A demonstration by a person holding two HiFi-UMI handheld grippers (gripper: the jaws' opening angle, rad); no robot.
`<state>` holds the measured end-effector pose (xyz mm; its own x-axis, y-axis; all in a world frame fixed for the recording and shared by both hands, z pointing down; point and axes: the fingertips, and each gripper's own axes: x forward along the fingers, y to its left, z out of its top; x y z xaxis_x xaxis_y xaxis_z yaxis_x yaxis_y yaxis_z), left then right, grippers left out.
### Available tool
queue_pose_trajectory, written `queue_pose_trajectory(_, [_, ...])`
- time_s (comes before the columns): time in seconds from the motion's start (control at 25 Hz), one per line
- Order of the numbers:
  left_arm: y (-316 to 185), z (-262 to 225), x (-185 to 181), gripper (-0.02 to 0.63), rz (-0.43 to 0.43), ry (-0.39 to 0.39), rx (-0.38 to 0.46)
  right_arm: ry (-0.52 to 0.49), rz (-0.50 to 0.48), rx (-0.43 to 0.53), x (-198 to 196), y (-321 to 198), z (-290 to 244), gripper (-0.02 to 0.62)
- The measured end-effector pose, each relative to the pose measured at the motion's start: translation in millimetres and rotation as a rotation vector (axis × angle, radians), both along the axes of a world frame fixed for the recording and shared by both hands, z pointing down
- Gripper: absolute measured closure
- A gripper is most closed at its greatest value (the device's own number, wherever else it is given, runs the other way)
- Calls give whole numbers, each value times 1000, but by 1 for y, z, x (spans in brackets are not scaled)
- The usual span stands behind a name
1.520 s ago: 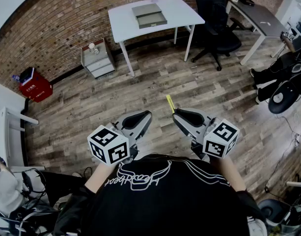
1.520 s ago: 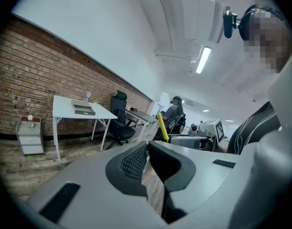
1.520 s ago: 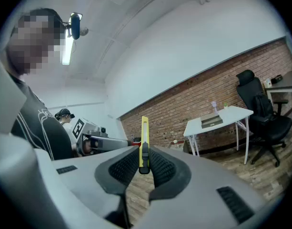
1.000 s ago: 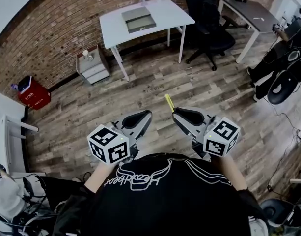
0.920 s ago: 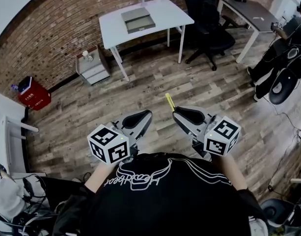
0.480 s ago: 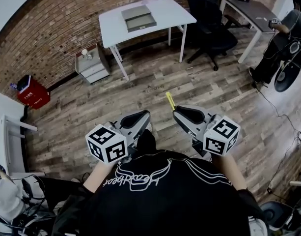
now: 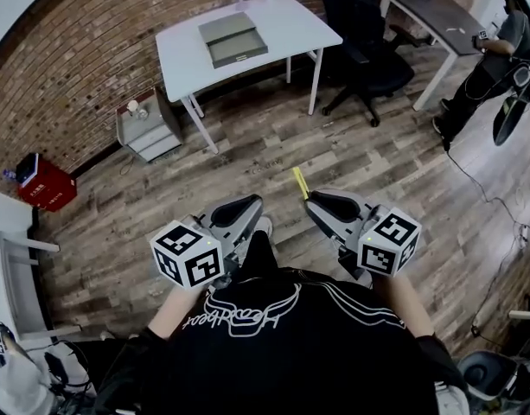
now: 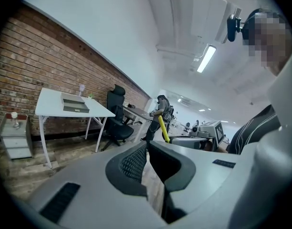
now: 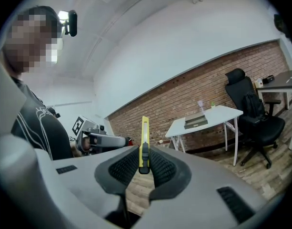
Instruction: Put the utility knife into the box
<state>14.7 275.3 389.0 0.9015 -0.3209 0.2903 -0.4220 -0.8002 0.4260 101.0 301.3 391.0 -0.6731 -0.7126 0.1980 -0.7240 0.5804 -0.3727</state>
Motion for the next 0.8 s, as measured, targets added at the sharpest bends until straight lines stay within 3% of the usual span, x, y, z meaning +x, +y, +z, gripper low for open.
queue_pose_trajectory(0.36, [-124,11,-11,565,9,16,-64,31,17,-72,-13,-122,10,528])
queue_pose_trajectory(0.8, [-277,11,-52,565,-56,15,-63,91,-18,-95,-40,-280,14,528])
